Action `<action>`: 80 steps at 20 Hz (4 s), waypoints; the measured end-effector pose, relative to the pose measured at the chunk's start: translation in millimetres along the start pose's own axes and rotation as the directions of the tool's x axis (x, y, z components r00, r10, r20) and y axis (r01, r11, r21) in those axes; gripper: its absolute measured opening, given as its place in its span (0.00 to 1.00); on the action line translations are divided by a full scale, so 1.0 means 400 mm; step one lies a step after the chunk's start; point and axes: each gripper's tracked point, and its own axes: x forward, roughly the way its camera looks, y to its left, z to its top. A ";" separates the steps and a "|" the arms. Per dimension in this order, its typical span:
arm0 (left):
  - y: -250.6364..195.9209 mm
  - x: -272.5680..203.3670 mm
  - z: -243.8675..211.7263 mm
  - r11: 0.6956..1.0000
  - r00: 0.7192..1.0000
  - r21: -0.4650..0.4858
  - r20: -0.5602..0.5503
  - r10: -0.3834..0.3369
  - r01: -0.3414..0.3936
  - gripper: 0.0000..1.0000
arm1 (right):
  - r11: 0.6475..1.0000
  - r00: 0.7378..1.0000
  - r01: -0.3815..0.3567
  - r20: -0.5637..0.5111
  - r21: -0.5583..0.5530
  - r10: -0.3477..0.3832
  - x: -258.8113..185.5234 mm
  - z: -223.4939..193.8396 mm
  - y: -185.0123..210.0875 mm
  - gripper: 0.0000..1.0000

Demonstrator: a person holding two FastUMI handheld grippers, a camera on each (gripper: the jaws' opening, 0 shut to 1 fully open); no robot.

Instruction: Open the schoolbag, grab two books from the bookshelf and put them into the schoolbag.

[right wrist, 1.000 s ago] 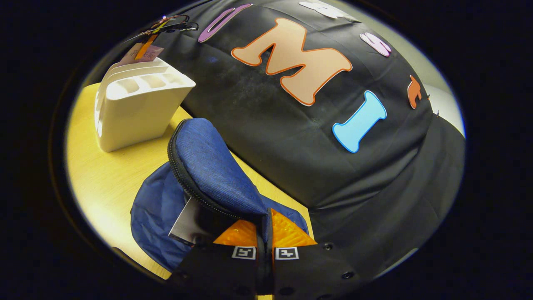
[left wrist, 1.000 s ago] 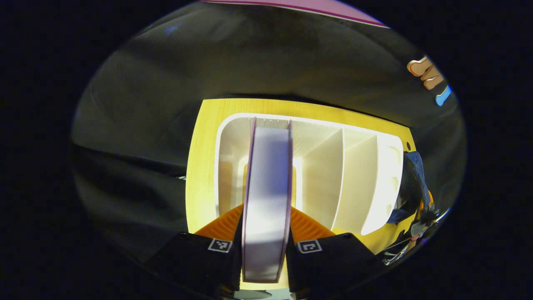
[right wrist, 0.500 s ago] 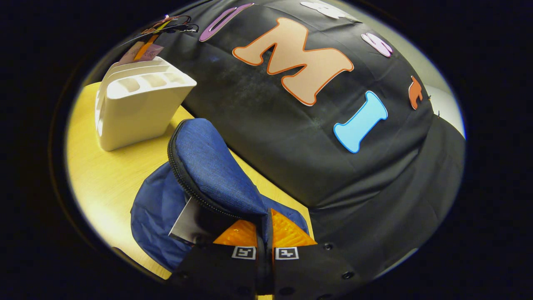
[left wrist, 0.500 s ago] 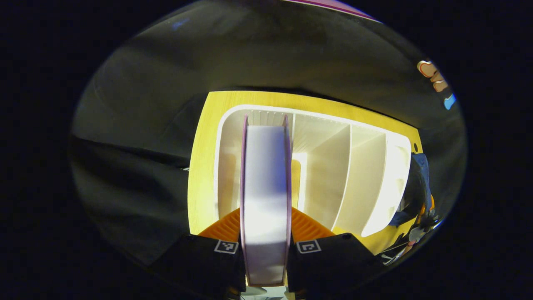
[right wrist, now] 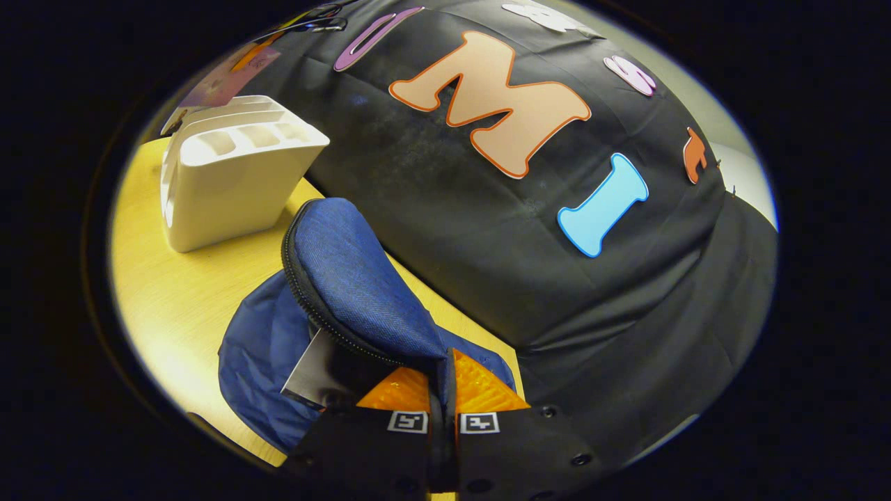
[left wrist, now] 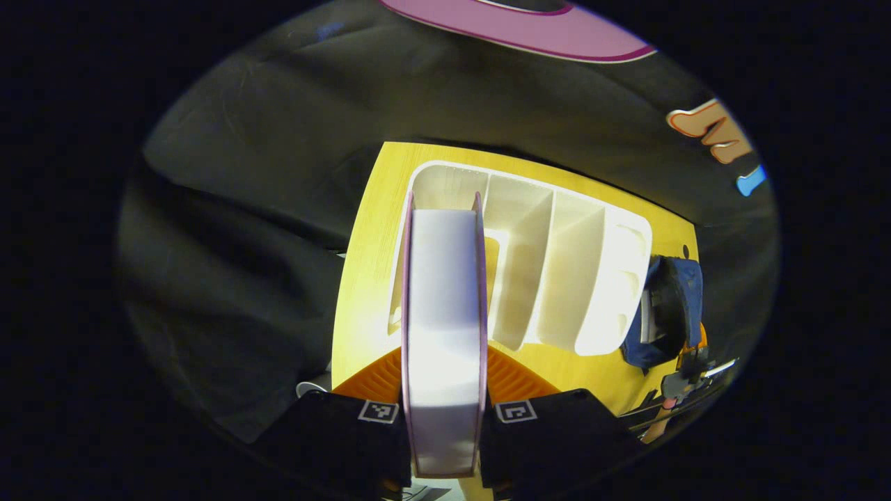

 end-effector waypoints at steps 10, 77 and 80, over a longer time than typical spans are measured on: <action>-0.140 -0.227 -0.100 0.994 0.989 0.022 0.094 -0.113 0.111 0.36 | 1.000 1.000 -0.007 0.015 0.007 0.007 -0.006 -0.002 0.003 0.03; -1.143 0.482 -0.258 0.710 0.682 -0.016 0.293 -0.670 0.704 0.97 | 0.932 0.985 -0.160 0.114 0.324 0.129 -0.050 0.003 -0.010 0.14; -1.069 0.462 -0.288 0.766 0.721 0.029 0.318 -0.616 0.642 0.96 | 0.890 0.972 -0.230 0.135 0.393 0.191 -0.109 -0.009 0.032 0.72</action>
